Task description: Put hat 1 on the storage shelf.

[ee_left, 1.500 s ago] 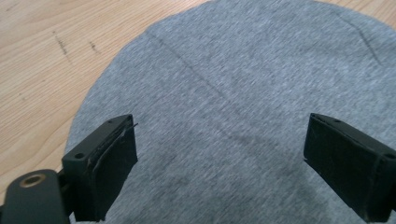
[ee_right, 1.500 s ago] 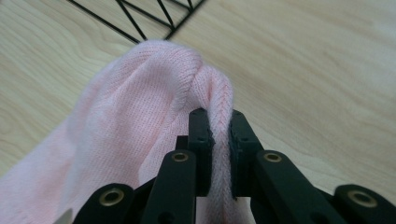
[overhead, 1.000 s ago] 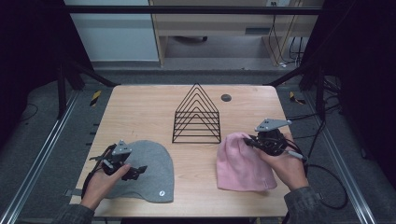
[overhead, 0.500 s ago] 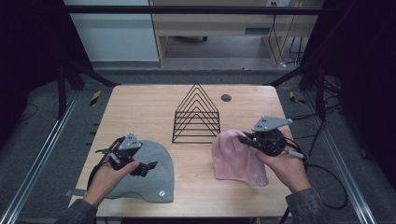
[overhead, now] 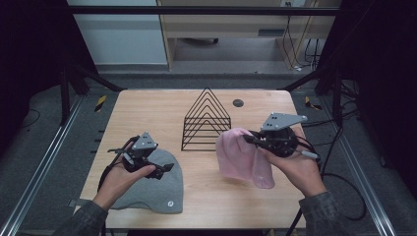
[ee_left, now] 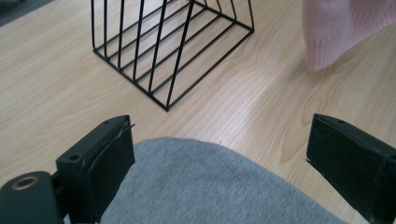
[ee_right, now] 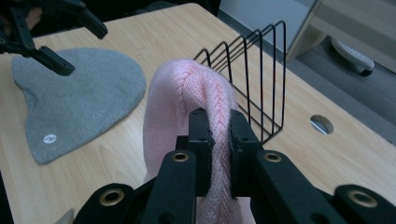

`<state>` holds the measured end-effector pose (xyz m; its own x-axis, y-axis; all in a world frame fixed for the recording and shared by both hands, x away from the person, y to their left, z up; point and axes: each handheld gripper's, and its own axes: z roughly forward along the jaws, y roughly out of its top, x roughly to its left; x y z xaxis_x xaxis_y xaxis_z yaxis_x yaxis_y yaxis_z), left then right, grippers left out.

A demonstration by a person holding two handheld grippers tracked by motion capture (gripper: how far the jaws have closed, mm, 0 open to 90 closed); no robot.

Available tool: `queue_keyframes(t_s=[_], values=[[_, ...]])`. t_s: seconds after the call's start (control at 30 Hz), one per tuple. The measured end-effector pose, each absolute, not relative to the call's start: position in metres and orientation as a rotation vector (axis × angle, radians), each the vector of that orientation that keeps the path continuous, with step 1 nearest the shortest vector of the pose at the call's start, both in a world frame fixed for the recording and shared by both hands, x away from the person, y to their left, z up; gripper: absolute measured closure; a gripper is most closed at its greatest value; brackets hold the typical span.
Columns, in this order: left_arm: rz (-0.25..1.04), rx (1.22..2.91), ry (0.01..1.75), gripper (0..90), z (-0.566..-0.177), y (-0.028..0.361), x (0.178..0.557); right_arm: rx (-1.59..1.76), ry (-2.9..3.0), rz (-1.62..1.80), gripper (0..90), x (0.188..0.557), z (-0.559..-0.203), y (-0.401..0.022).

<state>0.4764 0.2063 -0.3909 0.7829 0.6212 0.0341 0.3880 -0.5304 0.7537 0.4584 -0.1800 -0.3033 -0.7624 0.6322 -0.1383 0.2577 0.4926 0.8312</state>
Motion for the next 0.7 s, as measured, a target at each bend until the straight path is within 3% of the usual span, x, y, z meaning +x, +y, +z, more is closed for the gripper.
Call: queue_keyframes(t_s=[0.17, 0.7], values=[[0.341, 2.146, 0.752, 7.8, -0.384, 0.203, 0.479, 0.711, 2.296, 1.206, 82.8, 0.457, -0.289, -0.176], [0.366, 2.151, 0.706, 10.1, -0.359, 0.193, 0.484, 0.668, 2.253, 1.213, 82.8, 0.466, -0.256, -0.164]])
